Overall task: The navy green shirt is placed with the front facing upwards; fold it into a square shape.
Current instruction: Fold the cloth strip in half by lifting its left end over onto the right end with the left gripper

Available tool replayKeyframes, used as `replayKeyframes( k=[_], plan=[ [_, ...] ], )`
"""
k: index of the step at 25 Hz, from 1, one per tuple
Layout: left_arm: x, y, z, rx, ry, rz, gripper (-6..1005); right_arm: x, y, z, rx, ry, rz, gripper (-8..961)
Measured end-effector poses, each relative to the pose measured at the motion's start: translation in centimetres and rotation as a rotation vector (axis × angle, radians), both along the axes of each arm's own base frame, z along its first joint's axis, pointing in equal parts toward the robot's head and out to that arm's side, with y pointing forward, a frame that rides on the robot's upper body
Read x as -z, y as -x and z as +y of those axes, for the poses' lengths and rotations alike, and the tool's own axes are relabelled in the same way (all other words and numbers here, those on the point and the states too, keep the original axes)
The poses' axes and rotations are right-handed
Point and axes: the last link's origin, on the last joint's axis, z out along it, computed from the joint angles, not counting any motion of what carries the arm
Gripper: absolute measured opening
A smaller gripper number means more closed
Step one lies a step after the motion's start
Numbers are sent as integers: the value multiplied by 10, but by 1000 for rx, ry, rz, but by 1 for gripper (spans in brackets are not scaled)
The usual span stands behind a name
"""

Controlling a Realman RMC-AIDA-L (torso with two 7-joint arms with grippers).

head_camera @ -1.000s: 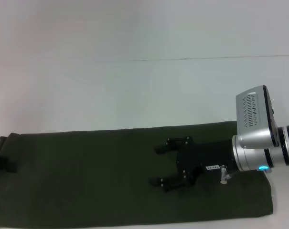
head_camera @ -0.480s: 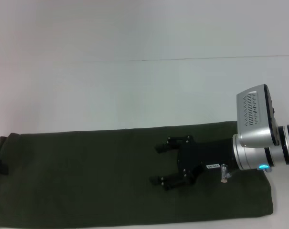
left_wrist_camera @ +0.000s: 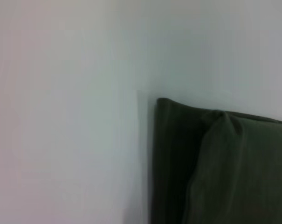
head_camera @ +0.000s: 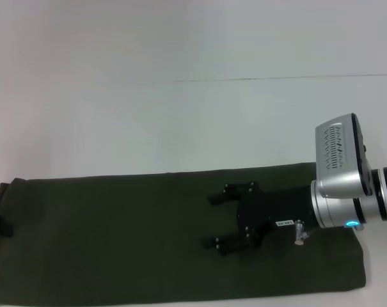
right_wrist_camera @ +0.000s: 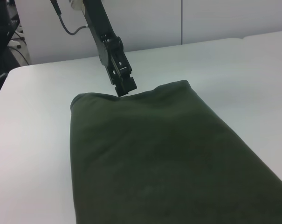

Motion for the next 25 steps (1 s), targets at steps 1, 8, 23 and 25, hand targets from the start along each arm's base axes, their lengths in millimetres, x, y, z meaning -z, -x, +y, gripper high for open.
replayKeyframes(
  k=[1,8,23,25],
  plan=[
    [0,1,0,0,-1,2,890,0,0,0,-1,0,0,915],
    [2,1,-1,2,12,10,891,0,0,0,0,0,-1,916],
    [7,0,-2,5,31,4,891,1,1,0,14,3,0,915],
    [8,-1,-2,5,36,0,891,1,1,0,13,4,-1,915]
  ],
)
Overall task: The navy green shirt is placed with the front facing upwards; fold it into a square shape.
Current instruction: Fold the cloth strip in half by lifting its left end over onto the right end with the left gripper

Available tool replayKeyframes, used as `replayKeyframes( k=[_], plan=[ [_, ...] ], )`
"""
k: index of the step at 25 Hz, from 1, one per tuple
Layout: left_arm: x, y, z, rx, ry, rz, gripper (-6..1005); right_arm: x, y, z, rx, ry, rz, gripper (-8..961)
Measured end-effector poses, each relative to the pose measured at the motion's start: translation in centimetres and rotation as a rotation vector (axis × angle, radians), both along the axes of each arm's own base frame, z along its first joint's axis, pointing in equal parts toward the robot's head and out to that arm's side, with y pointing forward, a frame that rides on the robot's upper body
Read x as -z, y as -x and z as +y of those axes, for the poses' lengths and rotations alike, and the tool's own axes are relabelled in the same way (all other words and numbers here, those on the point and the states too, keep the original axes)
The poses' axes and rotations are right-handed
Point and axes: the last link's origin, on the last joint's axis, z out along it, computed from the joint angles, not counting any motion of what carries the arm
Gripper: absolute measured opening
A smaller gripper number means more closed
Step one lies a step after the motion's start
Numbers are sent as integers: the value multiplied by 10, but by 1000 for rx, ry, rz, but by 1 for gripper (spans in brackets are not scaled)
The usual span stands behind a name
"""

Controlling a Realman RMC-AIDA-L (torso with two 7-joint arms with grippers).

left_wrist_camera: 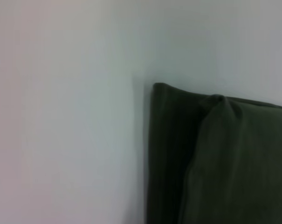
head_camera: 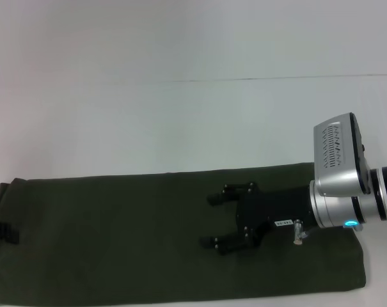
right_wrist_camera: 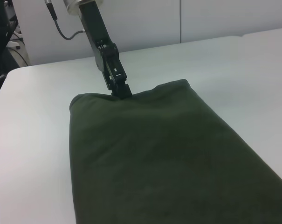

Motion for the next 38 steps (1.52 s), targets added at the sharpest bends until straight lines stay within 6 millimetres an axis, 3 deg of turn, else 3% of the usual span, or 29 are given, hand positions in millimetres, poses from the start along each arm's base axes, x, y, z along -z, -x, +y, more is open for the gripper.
replayKeyframes(
  k=[38],
  plan=[
    [15,-11,5,10,33,-51,890,2,-1,0,-3,5,-17,915]
  ],
)
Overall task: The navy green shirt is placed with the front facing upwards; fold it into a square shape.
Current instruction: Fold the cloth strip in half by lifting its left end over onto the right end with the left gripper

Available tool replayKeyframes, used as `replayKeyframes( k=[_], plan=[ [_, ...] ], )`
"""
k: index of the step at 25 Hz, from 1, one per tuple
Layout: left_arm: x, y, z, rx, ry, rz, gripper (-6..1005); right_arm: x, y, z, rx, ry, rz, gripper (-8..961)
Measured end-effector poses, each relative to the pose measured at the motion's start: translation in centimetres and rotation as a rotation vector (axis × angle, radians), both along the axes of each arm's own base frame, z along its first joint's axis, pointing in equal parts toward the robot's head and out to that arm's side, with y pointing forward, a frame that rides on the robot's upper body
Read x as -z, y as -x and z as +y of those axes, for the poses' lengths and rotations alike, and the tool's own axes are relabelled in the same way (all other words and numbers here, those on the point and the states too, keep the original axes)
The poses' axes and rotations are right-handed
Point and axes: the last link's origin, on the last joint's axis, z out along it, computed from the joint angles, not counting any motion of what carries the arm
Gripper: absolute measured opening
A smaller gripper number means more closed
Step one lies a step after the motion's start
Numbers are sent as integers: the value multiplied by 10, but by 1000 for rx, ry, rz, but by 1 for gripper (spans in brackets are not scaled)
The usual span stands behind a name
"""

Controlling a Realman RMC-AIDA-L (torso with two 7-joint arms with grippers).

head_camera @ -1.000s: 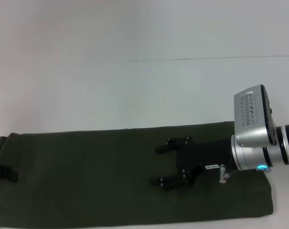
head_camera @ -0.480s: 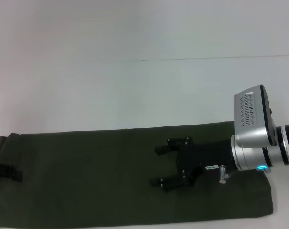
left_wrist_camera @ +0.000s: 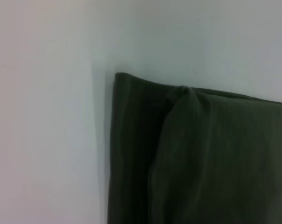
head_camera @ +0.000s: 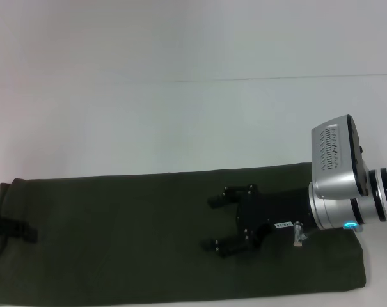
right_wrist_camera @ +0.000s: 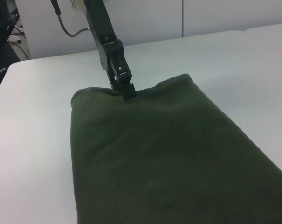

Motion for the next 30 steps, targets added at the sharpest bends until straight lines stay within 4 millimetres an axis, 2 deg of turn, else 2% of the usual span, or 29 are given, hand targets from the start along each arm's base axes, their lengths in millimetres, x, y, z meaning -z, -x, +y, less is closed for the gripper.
replayKeyframes(
  k=[9,30],
  plan=[
    [-10,1,3,10,-18,30,891,0,0,0,5,-1,0,916],
    [-5,1,3,17,3,51,891,0,0,1,3,-4,-2,915]
  ],
)
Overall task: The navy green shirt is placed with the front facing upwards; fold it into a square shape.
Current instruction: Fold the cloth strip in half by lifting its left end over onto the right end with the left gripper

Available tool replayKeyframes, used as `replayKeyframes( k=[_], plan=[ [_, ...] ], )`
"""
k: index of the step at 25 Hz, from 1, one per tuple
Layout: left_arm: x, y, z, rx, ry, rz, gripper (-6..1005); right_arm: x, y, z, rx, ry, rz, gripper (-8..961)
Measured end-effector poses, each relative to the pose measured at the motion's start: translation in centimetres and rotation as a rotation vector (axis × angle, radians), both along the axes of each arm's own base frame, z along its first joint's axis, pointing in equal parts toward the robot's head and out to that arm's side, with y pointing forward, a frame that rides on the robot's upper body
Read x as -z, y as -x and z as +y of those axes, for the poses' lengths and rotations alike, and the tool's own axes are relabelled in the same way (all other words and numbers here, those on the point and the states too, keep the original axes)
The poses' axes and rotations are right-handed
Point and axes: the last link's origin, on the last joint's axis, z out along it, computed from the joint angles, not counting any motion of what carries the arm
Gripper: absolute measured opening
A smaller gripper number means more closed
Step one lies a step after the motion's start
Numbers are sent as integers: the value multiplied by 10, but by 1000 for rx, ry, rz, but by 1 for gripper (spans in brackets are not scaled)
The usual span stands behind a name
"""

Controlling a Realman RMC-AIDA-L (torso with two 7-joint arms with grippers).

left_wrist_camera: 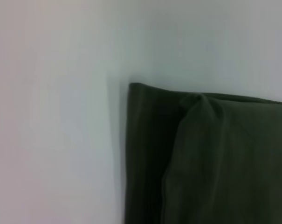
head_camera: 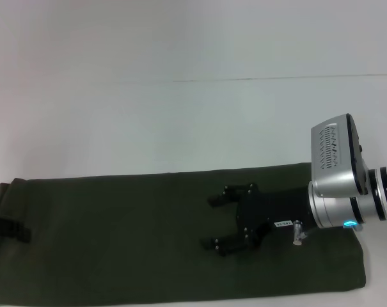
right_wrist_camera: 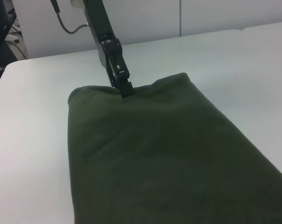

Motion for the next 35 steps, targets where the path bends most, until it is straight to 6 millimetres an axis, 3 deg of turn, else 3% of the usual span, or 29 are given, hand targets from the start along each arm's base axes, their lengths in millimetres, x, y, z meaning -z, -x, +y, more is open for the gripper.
replayKeyframes(
  k=[35],
  plan=[
    [17,-14,2,13,33,-81,890,0,-1,-1,2,3,-2,915]
  ],
)
